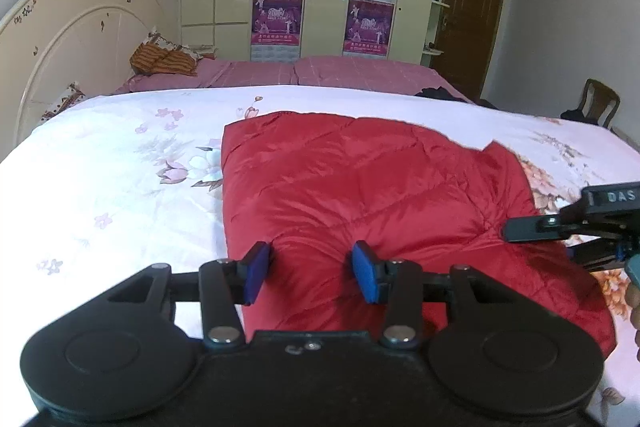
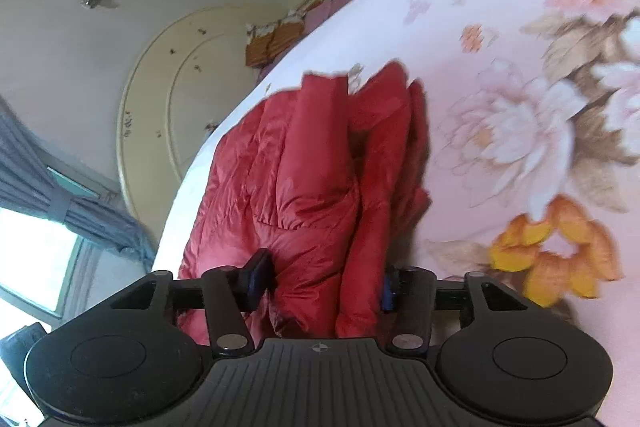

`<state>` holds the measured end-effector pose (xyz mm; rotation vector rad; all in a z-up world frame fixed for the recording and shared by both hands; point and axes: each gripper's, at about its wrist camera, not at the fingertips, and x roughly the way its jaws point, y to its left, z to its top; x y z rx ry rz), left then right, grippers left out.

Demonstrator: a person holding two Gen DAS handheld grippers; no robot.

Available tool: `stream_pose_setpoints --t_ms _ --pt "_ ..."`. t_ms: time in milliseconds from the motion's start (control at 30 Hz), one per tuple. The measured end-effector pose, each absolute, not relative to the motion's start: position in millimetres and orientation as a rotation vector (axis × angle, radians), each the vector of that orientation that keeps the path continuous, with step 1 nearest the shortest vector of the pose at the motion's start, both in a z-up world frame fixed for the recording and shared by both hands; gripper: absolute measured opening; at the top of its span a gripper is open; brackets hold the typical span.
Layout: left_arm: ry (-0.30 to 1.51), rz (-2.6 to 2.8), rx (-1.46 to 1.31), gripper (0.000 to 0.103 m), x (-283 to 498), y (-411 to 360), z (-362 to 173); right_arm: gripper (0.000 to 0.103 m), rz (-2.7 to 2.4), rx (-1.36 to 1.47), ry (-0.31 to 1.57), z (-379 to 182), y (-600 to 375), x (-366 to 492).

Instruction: Fold large clothes

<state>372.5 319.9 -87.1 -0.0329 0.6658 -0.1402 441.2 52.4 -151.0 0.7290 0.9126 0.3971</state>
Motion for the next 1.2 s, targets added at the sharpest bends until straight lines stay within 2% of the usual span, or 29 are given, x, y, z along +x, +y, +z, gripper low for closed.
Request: stream_pose_setpoints --t_ms 167,333,433,533,633,867,967,1200 --pt "0.636 -0.130 -0.115 0.045 375.5 339.8 -76.6 0.057 0.300 0.666 0.792 -118.4 37.7 428.4" --pt "0.649 -0.116 -0.156 0.045 397.3 343.1 -75.4 0.055 0.331 0.505 0.702 -85.3 71.0 444.3" --pt "0.682 -0.112 -0.180 0.045 413.7 344.8 -80.6 0.044 0.346 0.461 0.741 -94.6 92.4 459.1" --pt "0.718 -0.118 -0.194 0.045 427.0 345.4 -88.6 0.043 0.299 0.423 0.783 -110.1 107.8 472.5" --pt "0.739 -0.121 -0.191 0.049 431.9 344.8 -98.6 0.043 0.213 0.363 0.840 -132.0 113.9 480.0" --pt "0.737 -0.122 -0.187 0.047 430.0 345.0 -96.1 0.041 0.181 0.265 0.885 -161.1 120.8 484.2" --pt "0.720 -0.132 -0.177 0.047 412.6 346.8 -85.6 0.041 0.186 0.291 0.901 -154.8 114.3 482.9" --pt "0.704 -0.156 -0.182 0.047 353.9 350.0 -72.0 0.041 0.260 0.293 0.782 -107.4 107.5 431.4"
